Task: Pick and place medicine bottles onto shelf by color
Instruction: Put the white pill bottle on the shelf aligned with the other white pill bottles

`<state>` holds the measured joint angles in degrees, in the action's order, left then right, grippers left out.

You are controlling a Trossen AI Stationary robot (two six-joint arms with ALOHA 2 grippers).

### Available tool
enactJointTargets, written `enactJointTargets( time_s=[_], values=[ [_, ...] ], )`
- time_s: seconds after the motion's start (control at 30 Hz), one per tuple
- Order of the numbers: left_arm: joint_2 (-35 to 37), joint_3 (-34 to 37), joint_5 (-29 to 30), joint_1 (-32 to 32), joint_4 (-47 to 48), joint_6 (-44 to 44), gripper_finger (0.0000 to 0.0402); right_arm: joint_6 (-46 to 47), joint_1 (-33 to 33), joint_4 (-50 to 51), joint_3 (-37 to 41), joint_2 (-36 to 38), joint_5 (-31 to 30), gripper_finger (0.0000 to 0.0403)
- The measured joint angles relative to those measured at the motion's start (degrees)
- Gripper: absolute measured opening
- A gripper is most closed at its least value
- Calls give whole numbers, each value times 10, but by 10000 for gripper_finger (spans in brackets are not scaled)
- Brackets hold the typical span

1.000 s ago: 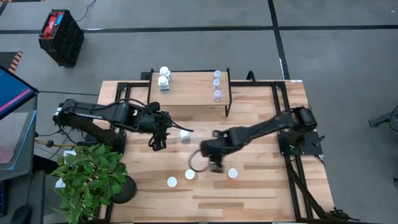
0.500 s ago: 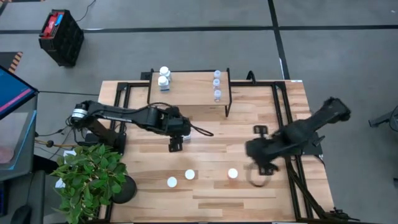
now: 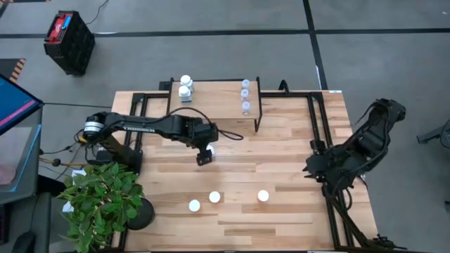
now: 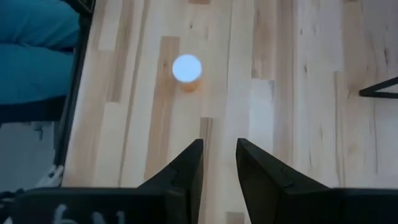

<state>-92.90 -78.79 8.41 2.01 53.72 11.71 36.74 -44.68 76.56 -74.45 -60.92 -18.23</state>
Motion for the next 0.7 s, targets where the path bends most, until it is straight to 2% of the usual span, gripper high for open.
enactJointTargets(
  time_s=[0.17, 0.4, 0.7],
  values=[
    [0, 59, -17, 8, -63, 10, 305, 25, -11, 1, 42, 17, 0, 118],
    [0, 87, -18, 10, -96, 15, 304, 73, -15, -1, 85, 21, -1, 118],
    [0, 140, -21, 10, -155, 15, 304, 99, -15, -3, 95, 20, 0, 118]
  ],
)
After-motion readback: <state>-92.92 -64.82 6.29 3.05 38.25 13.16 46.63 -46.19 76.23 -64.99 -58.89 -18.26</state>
